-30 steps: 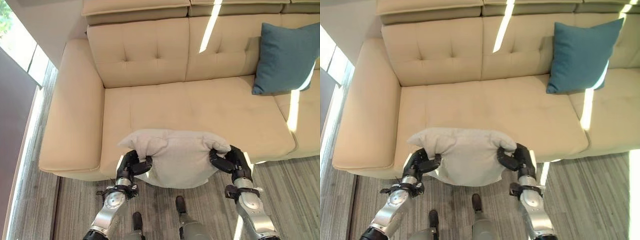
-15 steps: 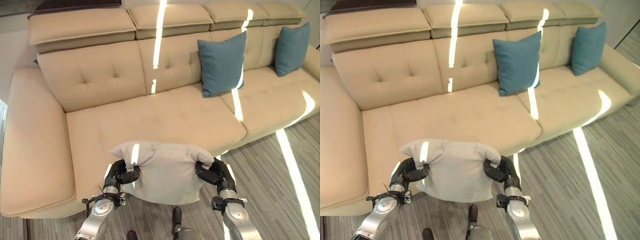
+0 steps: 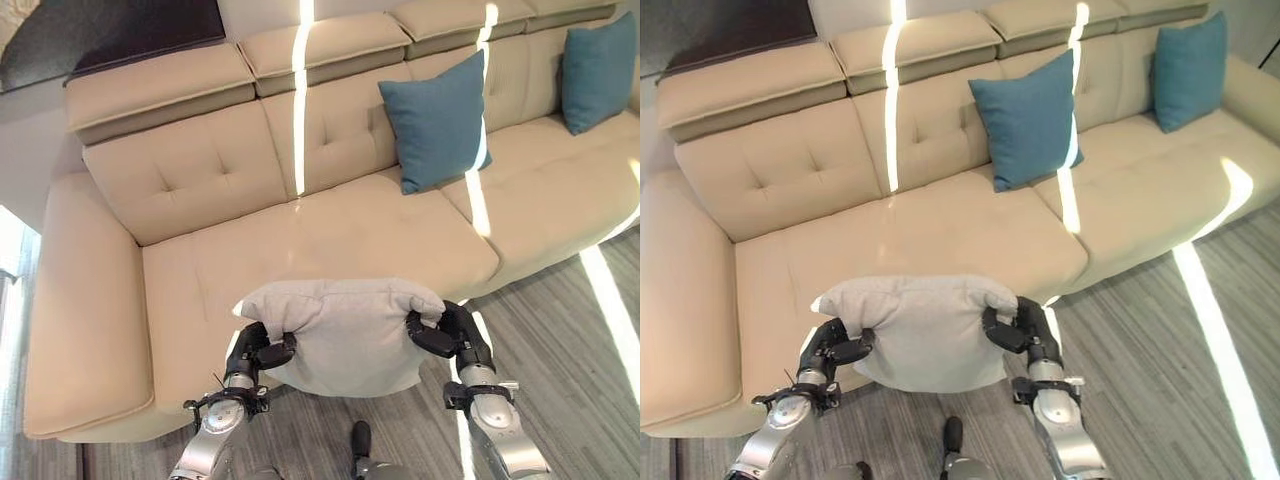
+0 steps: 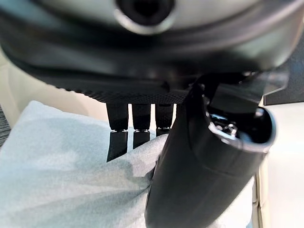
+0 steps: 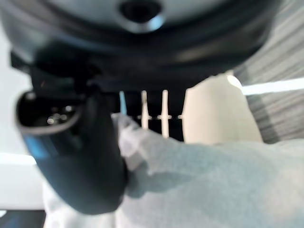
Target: Pick up all the scattered cushions and arrange them neatly on the sofa.
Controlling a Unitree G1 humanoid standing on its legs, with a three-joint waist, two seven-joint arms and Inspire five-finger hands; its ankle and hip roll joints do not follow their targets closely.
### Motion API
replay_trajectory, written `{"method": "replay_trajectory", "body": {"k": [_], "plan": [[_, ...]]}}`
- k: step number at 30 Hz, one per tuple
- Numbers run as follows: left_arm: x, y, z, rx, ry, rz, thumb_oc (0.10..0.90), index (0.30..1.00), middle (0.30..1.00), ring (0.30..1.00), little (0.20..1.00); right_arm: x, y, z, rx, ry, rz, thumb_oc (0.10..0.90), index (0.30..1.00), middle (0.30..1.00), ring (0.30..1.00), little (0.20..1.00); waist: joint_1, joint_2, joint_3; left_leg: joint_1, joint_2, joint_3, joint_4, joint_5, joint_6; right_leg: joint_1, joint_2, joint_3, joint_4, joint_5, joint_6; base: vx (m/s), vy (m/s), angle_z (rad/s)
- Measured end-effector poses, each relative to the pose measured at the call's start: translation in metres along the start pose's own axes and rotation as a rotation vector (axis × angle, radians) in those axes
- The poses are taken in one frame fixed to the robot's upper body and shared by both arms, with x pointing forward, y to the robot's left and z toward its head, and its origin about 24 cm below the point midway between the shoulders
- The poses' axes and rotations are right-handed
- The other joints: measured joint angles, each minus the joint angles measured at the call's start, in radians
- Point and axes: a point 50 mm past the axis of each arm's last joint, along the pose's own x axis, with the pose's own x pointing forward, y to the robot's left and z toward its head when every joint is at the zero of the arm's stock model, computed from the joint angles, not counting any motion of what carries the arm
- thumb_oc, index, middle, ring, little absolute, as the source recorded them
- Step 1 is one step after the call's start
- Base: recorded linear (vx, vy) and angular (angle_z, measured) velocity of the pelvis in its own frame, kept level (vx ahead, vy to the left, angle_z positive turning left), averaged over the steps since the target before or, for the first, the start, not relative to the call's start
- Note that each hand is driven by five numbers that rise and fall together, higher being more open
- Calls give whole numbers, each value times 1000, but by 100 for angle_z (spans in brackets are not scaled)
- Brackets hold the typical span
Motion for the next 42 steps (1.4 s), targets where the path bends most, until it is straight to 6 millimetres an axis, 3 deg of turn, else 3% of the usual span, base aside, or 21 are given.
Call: {"method": "replay_trajectory", "body": {"k": [4,6,7,8,10,15,18,20,21,24,26,28,30,32,33,34,37,41,42], "plan": [[2,-3,3,-5,-9,-8,400,300,300,300,300,0,-2,0,0,3,-19,400,300,300,300,300,1,-5,6,-20,-43,21,-205,20,17,-13,9,-1,0,-2,0,198,59,1],[1,-2,1,-6,-2,-3,400,300,300,300,300,0,-1,-1,-4,4,-14,400,300,300,300,300,4,22,3,-12,-25,10,-235,20,33,-8,43,1,0,-1,3,214,99,-26],[1,1,1,-1,-3,3,400,300,300,300,300,-1,3,-1,7,9,-10,400,300,300,300,300,4,22,4,-7,-23,1,-245,61,42,-4,47,4,1,-8,16,200,100,-17],[1,2,2,7,-4,3,400,300,300,300,300,-3,3,-3,8,14,-10,400,300,300,300,300,-1,18,3,5,-34,3,-264,67,45,-1,36,6,1,-17,34,185,102,-10],[1,2,3,10,-7,0,400,300,300,300,300,-3,3,-3,6,15,-8,400,300,300,300,300,2,19,3,28,-47,20,-290,107,57,7,22,9,1,-15,39,148,95,-2],[-1,6,2,19,-6,7,400,300,300,300,300,-2,7,3,10,-10,7,400,300,300,300,300,35,15,1,70,-67,62,-305,110,97,9,2,55,34,-33,60,138,130,-22],[-1,12,4,26,-11,21,400,300,300,300,300,3,11,10,5,-32,37,400,300,300,300,300,35,11,4,104,-64,81,-316,100,111,-63,-11,78,211,-84,113,70,86,-23],[-1,15,5,39,-12,26,400,300,300,300,300,3,14,10,5,-34,47,400,300,300,300,300,31,2,6,115,-69,78,-316,97,114,-88,-21,79,283,-104,126,170,29,-14],[-2,18,5,43,-12,31,400,300,300,300,300,4,16,12,0,-42,57,400,300,300,300,300,35,2,6,133,-64,80,-329,83,120,-125,-28,49,359,-125,145,207,3,-11],[-3,19,3,40,-9,36,400,300,300,300,300,5,20,15,-9,-55,76,400,300,300,300,300,33,-8,6,153,-73,67,-346,66,129,-145,-41,0,398,-177,144,204,-46,-5],[-3,22,5,39,-12,47,400,300,300,300,300,7,21,18,-21,-69,88,400,300,300,300,300,28,-5,9,157,-74,66,-351,68,125,-177,-39,4,361,-187,133,295,-119,1],[-2,22,5,29,-15,52,400,300,300,300,300,7,21,18,-31,-71,88,400,300,300,300,300,13,5,16,157,-67,35,-352,64,114,-210,-6,74,311,-167,135,225,-143,45],[-4,21,2,24,-4,53,400,300,300,300,300,4,20,13,-44,-48,83,400,300,300,300,300,0,-11,16,181,-83,-8,-352,59,89,-173,-16,79,220,-52,89,248,-186,66],[-8,15,-5,-10,12,52,400,300,300,300,300,3,15,9,-60,-36,75,400,300,300,300,300,9,23,12,183,-38,-25,-338,51,64,-114,29,46,147,-39,47,162,-186,30],[-8,15,-5,-11,12,52,400,300,300,300,300,3,15,9,-61,-34,74,400,300,300,300,300,14,23,13,169,-29,-34,-311,51,53,-102,35,35,136,-41,44,112,-222,49],[-6,14,-3,-8,5,48,400,300,300,300,300,2,13,7,-61,-26,69,400,300,300,300,300,3,6,18,128,-33,-45,-226,43,43,-79,23,3,119,-26,21,92,-204,51],[-4,10,-2,-16,3,38,400,300,300,300,300,2,9,6,-63,-19,53,400,300,300,300,300,7,-7,22,37,-20,-50,-9,36,-1,-34,25,-25,110,-63,6,107,-153,49],[-4,10,0,-24,-2,37,400,300,300,300,300,3,8,7,-58,-24,52,400,300,300,300,300,5,-13,23,7,-1,-29,72,29,-1,17,42,-52,69,-69,-30,161,-55,22],[-2,6,2,-22,-12,16,400,300,300,300,300,0,3,5,-51,-15,32,400,300,300,300,300,-6,-18,23,-9,0,23,4,20,12,32,42,-86,39,-69,-34,169,18,42]]}}
